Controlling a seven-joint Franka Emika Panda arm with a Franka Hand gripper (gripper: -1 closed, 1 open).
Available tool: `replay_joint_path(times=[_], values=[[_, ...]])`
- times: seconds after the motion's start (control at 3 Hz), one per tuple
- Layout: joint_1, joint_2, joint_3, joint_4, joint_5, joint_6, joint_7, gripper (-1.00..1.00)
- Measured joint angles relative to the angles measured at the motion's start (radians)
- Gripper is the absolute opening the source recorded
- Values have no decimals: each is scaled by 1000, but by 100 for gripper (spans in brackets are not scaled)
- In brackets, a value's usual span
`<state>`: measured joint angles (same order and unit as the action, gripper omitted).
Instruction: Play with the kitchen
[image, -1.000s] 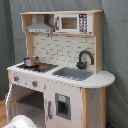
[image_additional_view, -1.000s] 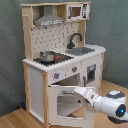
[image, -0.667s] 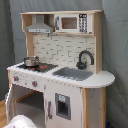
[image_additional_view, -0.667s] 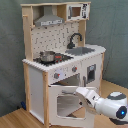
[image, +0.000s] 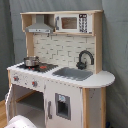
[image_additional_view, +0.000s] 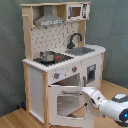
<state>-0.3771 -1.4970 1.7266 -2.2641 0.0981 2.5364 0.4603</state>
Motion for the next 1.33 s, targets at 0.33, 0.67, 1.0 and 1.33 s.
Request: replay_joint_path(times=[0.33, 0.67, 1.0, 1.33], values=[[42, 0, -8, -30, -1, -77, 60, 100], [55, 0, -16, -59, -1, -155, 124, 100], [55, 0, -11, -66, -1, -248, 165, 100], [51, 1, 21, -155, -4, -262, 200, 100]])
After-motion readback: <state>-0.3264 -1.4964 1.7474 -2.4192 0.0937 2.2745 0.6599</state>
